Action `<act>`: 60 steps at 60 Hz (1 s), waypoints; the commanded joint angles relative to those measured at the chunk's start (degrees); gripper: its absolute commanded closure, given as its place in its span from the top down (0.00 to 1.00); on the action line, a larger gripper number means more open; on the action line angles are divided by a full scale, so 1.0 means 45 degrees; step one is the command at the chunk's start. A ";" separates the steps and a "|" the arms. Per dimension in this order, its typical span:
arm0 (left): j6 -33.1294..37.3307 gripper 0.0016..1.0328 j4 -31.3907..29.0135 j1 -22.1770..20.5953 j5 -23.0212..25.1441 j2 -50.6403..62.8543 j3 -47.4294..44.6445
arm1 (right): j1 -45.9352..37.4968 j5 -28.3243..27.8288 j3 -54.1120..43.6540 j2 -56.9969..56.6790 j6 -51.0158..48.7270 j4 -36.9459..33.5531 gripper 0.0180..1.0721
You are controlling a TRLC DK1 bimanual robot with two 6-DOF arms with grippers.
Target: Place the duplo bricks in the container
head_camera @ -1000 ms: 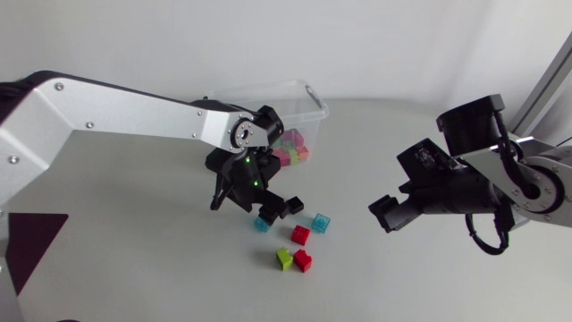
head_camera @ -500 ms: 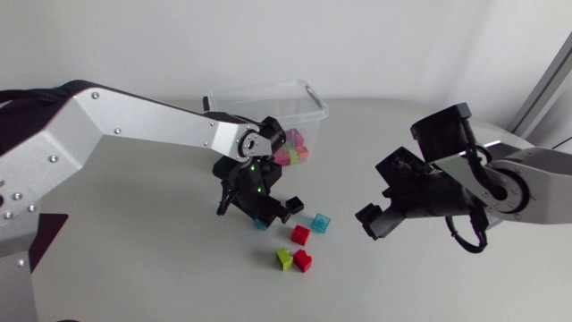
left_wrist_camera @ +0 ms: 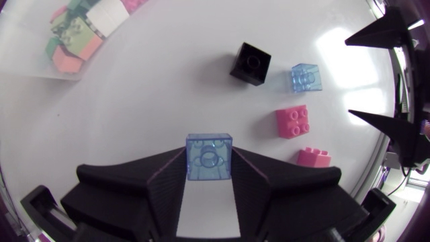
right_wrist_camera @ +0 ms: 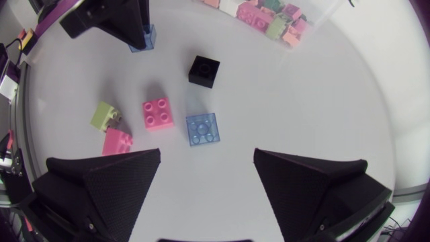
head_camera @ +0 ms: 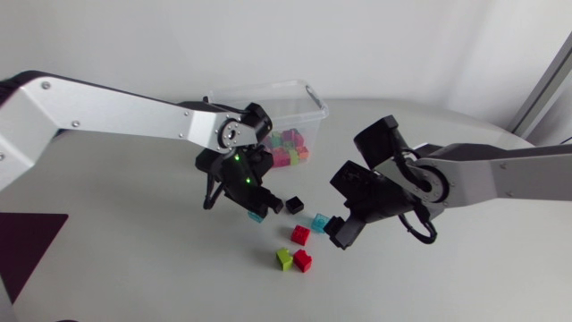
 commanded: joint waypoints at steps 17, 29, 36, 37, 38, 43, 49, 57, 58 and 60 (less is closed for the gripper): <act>0.0626 0.18 0.0330 0.0927 0.0357 -0.2892 -0.0676 | 0.0202 -0.0058 0.1430 0.2216 -0.0949 -0.0004 0.95; 0.0646 0.18 0.0662 0.1670 0.0806 -0.3459 -0.0090 | 0.0241 -0.0058 0.1782 0.2802 -0.1261 -0.0121 0.89; 0.0509 0.18 0.1033 0.1982 0.1041 -0.3498 0.0261 | 0.0241 -0.0058 0.2095 0.3368 -0.1398 -0.0317 0.85; 0.0490 0.18 0.1072 0.2002 0.1041 -0.3498 0.0340 | 0.0221 -0.0058 0.2153 0.3446 -0.1398 -0.0356 0.85; 0.0490 0.18 0.1091 0.2021 0.1041 -0.3498 0.0359 | 0.0221 -0.0058 0.2173 0.3485 -0.1417 -0.0375 0.84; 0.0392 0.18 0.1287 0.2119 0.1119 -0.3498 0.0613 | 0.0182 -0.0058 0.2290 0.3661 -0.1535 -0.0512 0.74; 0.0236 0.18 0.1541 0.2197 0.1138 -0.3478 0.0828 | 0.0124 -0.0058 0.2368 0.3700 -0.1613 -0.0531 0.60; 0.0041 0.19 0.2048 0.2314 0.1138 -0.3400 0.1238 | -0.0052 -0.0097 0.2368 0.3720 -0.1769 -0.0492 0.36; 0.0001 0.19 0.2107 0.2334 0.1138 -0.3361 0.1277 | -0.0052 -0.0117 0.2387 0.3739 -0.1769 -0.0512 0.34; -0.0038 0.19 0.2244 0.2353 0.1138 -0.3302 0.1394 | -0.0072 -0.0117 0.2427 0.3778 -0.1769 -0.0590 0.32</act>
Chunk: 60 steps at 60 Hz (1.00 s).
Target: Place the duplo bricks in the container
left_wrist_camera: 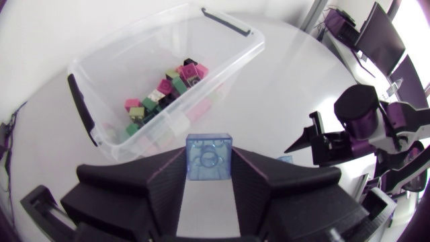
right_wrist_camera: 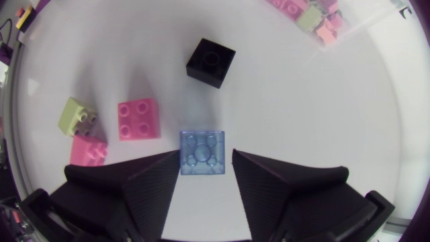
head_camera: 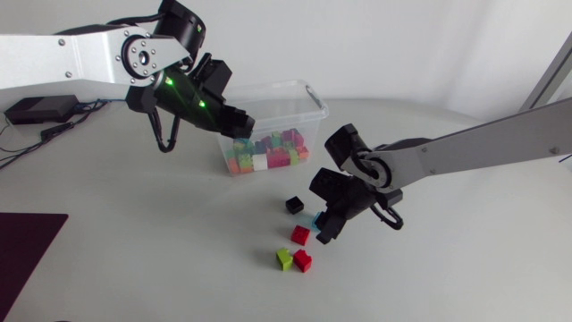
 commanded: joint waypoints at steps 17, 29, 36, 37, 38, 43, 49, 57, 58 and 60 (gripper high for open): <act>-0.0900 0.20 0.1492 0.0524 0.0089 0.0826 0.1530 | -0.0199 -0.0220 0.0592 -0.0608 -0.0282 -0.0865 0.28; -0.0998 0.23 0.2078 0.0778 0.0070 0.1607 0.2273 | -0.0257 -0.0337 0.1451 -0.1311 -0.0263 -0.1822 0.28; -0.0998 0.23 0.2469 0.0876 0.0011 0.1880 0.2507 | -0.0257 -0.0415 0.1901 -0.1545 -0.0204 -0.2154 0.28; -0.0979 0.23 0.2508 0.0876 -0.0009 0.1919 0.2527 | -0.0257 -0.0415 0.1959 -0.1565 -0.0185 -0.2193 0.28; -0.0979 0.23 0.2547 0.0895 -0.0048 0.1998 0.2585 | -0.0257 -0.0435 0.2037 -0.1584 -0.0146 -0.2233 0.28; -0.1018 0.27 0.2801 0.0954 -0.0126 0.2232 0.2761 | -0.0316 -0.0591 0.2408 -0.1584 -0.0028 -0.2389 0.28; -0.1115 0.41 0.3153 0.1090 -0.0360 0.2369 0.2839 | -0.0374 -0.0688 0.2877 -0.1623 0.0128 -0.2467 0.28; -0.1154 0.59 0.3778 0.1208 -0.0712 0.2349 0.2683 | -0.0472 -0.0747 0.3619 -0.1623 0.0362 -0.2604 0.28; -0.1174 0.61 0.3875 0.1227 -0.0829 0.2349 0.2644 | -0.0491 -0.0767 0.3717 -0.1623 0.0401 -0.2643 0.28; -0.1193 0.62 0.4071 0.1286 -0.0848 0.2310 0.2546 | -0.0531 -0.0806 0.3971 -0.1623 0.0518 -0.2662 0.28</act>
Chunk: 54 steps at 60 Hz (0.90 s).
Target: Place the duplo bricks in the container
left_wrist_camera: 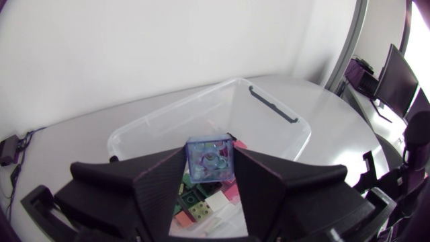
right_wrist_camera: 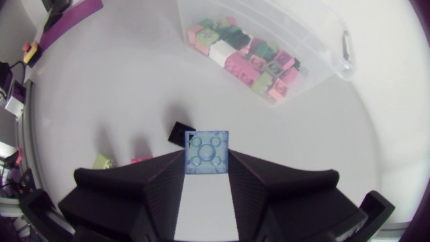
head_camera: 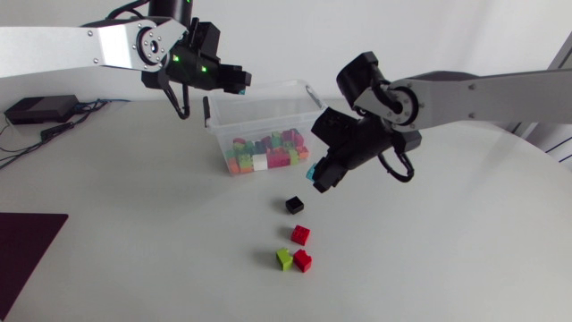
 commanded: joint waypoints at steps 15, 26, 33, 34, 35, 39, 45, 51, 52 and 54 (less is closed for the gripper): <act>-0.0133 0.82 0.1658 0.0271 -0.0369 -0.0799 -0.1318 | -0.0245 -0.0267 0.2401 0.0171 0.1086 -0.0234 0.28; 0.0980 0.82 0.2733 0.0193 -0.0076 -0.2694 -0.3682 | -0.0323 -0.0267 0.3944 0.0815 0.1613 -0.0156 0.28; 0.2035 0.82 0.3221 0.0095 0.0276 -0.3905 -0.5381 | -0.0381 -0.0306 0.4765 0.1323 0.1945 -0.0058 0.29; 0.2211 0.82 0.3319 0.0076 0.0374 -0.4119 -0.5713 | -0.0401 -0.0326 0.4862 0.1382 0.2004 -0.0038 0.29; 0.2347 0.82 0.3319 0.0076 0.0471 -0.4276 -0.5908 | -0.0401 -0.0345 0.4980 0.1460 0.2023 -0.0019 0.29; 0.2777 0.82 0.3123 0.0017 0.0920 -0.4764 -0.6436 | -0.0401 -0.0365 0.5214 0.1675 0.2199 0.0274 0.29; 0.3304 0.82 0.2362 0.0037 0.1545 -0.5194 -0.6826 | -0.0381 -0.0404 0.5624 0.2085 0.2336 0.0352 0.29; 0.3890 0.82 0.1971 -0.0061 0.1858 -0.5369 -0.7236 | -0.0342 -0.0404 0.5702 0.2358 0.2414 0.0723 0.29; 0.4086 0.82 0.1795 -0.0159 0.1975 -0.5369 -0.7314 | -0.0342 -0.0404 0.5722 0.2397 0.2414 0.0743 0.29; 0.4359 0.82 0.1658 -0.0217 0.2014 -0.5389 -0.7432 | -0.0342 -0.0404 0.5722 0.2456 0.2414 0.0841 0.29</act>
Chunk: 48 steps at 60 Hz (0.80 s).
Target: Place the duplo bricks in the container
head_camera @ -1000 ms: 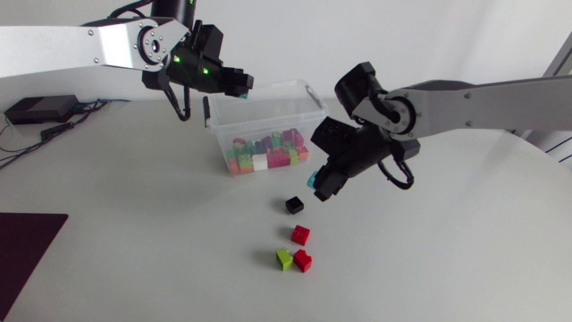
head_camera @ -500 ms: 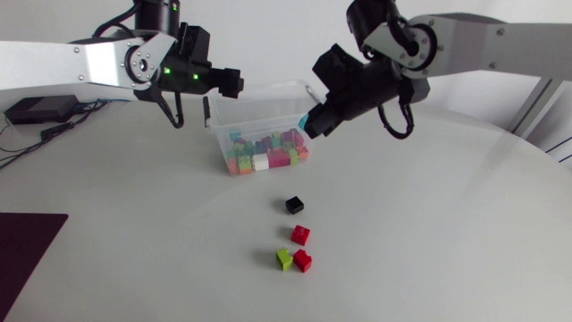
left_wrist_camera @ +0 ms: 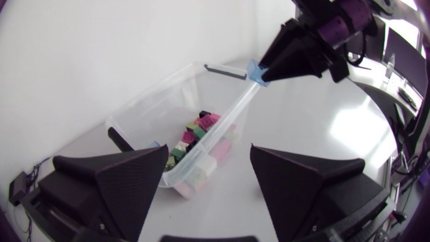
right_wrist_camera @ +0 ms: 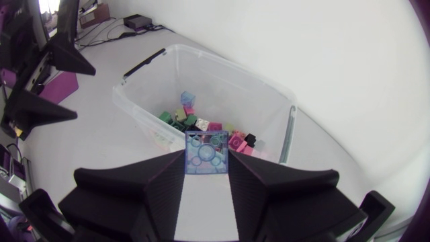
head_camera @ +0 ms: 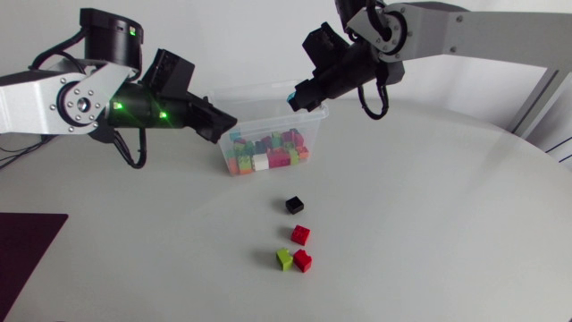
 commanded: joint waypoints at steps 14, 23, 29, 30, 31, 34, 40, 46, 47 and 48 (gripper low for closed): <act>0.1829 0.82 -0.1344 -0.0915 0.0407 -0.0304 -0.0998 | -0.0090 -0.0074 0.0374 0.0816 0.0408 0.0990 0.29; 0.2180 0.82 -0.1930 -0.1111 0.0642 -0.0284 -0.1116 | -0.0090 -0.0074 0.0453 0.0992 0.0487 0.1596 0.29; 0.2376 0.82 -0.2047 -0.1150 0.0642 -0.0343 -0.1291 | -0.0071 -0.0074 0.0453 0.1070 0.0584 0.2142 0.29; 0.2395 0.82 -0.2106 -0.1150 0.0642 -0.0362 -0.1291 | -0.0071 -0.0093 0.0472 0.1109 0.0623 0.2221 0.29; 0.2415 0.82 -0.2164 -0.1150 0.0642 -0.0362 -0.1291 | -0.0071 -0.0074 0.0492 0.1129 0.0643 0.2279 0.29; 0.2493 0.82 -0.2242 -0.1150 0.0642 -0.0401 -0.1330 | -0.0051 -0.0093 0.0609 0.1266 0.0662 0.2416 0.29; 0.2512 0.82 -0.2359 -0.1150 0.0642 -0.0538 -0.1428 | 0.0007 -0.0171 0.0765 0.1500 0.0721 0.2689 0.30; 0.2571 0.82 -0.2379 -0.1150 0.0642 -0.0597 -0.1604 | 0.0066 -0.0171 0.1078 0.1832 0.0799 0.2904 0.30; 0.2610 0.82 -0.2418 -0.1150 0.0642 -0.0616 -0.1623 | 0.0066 -0.0171 0.1175 0.1891 0.0819 0.2885 0.31; 0.2630 0.82 -0.2438 -0.1150 0.0642 -0.0616 -0.1643 | 0.0086 -0.0171 0.1253 0.1969 0.0819 0.2885 0.31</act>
